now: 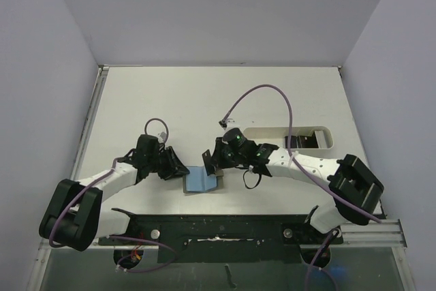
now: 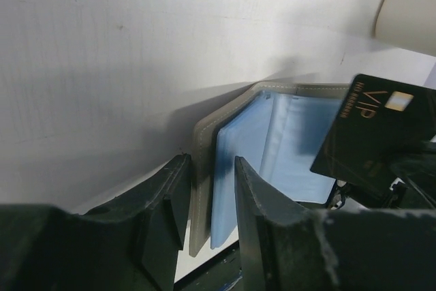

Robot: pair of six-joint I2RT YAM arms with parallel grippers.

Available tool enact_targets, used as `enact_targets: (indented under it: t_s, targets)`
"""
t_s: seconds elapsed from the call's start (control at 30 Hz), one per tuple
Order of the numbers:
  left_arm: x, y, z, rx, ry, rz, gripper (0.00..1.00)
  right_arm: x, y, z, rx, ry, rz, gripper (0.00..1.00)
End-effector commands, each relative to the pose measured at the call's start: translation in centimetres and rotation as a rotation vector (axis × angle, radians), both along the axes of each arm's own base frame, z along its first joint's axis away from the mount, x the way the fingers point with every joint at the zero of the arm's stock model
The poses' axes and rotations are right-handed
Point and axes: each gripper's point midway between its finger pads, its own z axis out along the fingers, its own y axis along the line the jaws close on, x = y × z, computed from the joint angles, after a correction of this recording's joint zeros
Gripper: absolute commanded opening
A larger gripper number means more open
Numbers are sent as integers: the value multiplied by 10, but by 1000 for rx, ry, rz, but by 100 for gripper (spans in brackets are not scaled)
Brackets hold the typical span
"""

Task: Put the credit cards into the card holder
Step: Insert the credit card into the card holder.

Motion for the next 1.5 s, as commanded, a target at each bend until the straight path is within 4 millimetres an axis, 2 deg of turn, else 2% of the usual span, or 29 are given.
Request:
enact_targets:
  t_s: [0.0, 0.1, 0.2, 0.43, 0.77, 0.93, 1.3, 1.47]
  targets:
    - [14, -1, 17, 12, -79, 2, 29, 8, 19, 11, 50, 2, -9, 0]
    - [13, 2, 17, 24, -83, 9, 24, 4, 12, -1, 30, 24, -17, 0]
    - [11, 1, 14, 25, -79, 6, 11, 1, 5, -6, 17, 35, -24, 0]
    - [5, -4, 5, 10, -53, -13, 0, -8, 5, -12, 33, 93, -23, 2]
    - [0, 2, -3, 40, -36, 20, 0, -18, 3, -15, 126, 156, -85, 4]
    - [-4, 3, -8, 39, -22, 38, 0, -20, 9, -18, 150, 148, -62, 4]
    - [-6, 4, -10, 50, -15, 53, 0, -27, 17, -31, 171, 186, -39, 2]
    - [-8, 6, -12, 52, -11, 60, 0, -30, 10, -42, 117, 218, -61, 1]
